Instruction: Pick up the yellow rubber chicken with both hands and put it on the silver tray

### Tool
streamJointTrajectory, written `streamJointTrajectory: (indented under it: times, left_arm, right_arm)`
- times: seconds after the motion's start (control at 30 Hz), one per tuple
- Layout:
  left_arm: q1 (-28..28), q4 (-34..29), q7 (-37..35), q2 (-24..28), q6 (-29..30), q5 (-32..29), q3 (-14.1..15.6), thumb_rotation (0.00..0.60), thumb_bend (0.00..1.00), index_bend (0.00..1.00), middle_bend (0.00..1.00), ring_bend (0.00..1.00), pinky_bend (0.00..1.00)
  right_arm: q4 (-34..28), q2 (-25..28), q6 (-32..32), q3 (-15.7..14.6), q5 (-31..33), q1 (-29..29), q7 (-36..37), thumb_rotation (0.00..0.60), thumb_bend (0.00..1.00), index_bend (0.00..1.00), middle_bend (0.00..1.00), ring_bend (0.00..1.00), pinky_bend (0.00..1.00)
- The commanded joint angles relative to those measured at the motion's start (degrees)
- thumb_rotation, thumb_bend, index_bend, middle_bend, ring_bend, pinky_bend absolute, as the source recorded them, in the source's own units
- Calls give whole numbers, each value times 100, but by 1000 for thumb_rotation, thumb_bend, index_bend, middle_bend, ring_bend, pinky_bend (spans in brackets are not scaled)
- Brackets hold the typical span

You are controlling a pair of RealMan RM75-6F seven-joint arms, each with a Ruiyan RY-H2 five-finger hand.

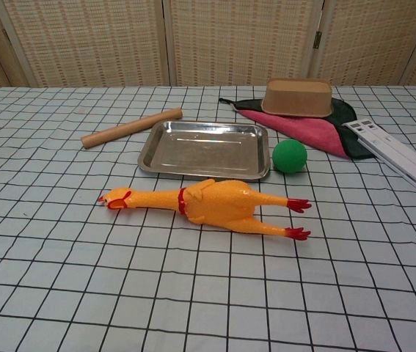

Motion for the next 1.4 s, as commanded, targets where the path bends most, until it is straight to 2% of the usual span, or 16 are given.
streamJointTrajectory:
  times: [0.03,0.3,0.43,0.57,0.67,0.77,0.93,1.07,1.4]
  left_arm:
    - [-5,-69,17,-31,-185,-97,39,600,444,0,0,0,72]
    - [-374,-110,235,-311,-663,192,109,600,444,0,0,0,92]
    - [-902,-276,578,-526,-1306,391,47,600,443,0,0,0,146]
    - [-1359,-410,1027,-807,-1941,272,-90,600,433,0,6,0,186]
    - [-1734,-412,1057,-1038,-2498,63,-210,600,425,0,21,1,196]
    - [-2134,-180,1104,-1338,-3042,-320,-442,600,421,0,22,1,199]
    - [-2313,-11,1166,-1513,-3231,-507,-543,600,421,0,27,5,206]
    - [-2816,507,1205,-2033,-3767,-888,-761,600,420,0,36,12,210]
    - [-3317,1305,1168,-2635,-4090,-1065,-712,600,416,0,54,19,204]
  right_arm:
    - [-38,11,-20,-2,20,-19,31,600,132,0,0,0,0]
    - [-158,157,104,3,51,-110,113,600,132,0,0,0,0]
    - [-186,175,53,35,126,-97,126,600,132,0,0,0,0]
    - [-173,141,-63,37,173,-55,42,600,132,0,0,0,0]
    - [-181,128,-210,13,210,-9,36,600,132,0,0,0,0]
    - [-205,154,-345,2,277,28,77,600,132,0,0,0,0]
    - [-209,165,-384,11,322,37,76,600,132,0,0,0,0]
    - [-188,166,-519,76,520,76,69,600,132,0,0,0,0]
    - [-193,203,-584,140,687,92,123,600,132,0,0,0,0]
